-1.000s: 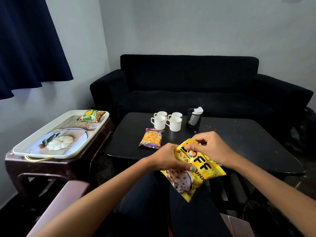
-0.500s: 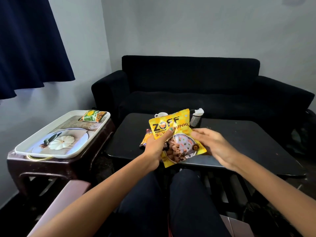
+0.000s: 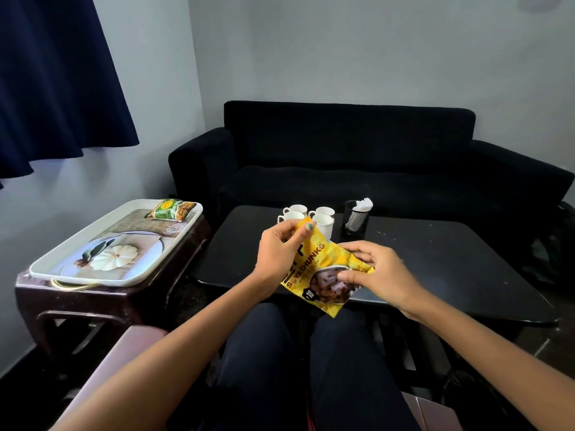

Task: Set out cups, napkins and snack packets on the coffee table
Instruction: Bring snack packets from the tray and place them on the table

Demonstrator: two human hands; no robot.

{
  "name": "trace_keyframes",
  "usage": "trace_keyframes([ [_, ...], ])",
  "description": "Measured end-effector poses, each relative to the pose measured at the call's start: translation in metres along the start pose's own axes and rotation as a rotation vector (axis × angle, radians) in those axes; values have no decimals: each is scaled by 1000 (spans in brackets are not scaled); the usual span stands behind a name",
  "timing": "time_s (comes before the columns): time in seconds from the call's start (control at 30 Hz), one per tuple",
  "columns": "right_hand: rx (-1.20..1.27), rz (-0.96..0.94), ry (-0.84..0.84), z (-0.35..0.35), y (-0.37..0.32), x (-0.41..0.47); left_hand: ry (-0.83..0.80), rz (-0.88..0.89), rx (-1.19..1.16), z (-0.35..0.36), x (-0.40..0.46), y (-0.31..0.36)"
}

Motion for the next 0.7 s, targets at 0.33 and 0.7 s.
trace_keyframes([
  [0.33,197,-23,338,-36,3,1,229,-259,-165,-24,1,-22],
  [0.7,86,-194,516,-38,-21,-2,315,-258,-225,-31,1,-30],
])
Point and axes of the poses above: each hand's wrist, its own x-axis towards the middle knuckle, its own z-axis out of the palm, y = z × x, the point moved 9 cm from there along x, towards the middle knuckle, and after that the axes turned 4 degrees about z, right-handed, at the moved point
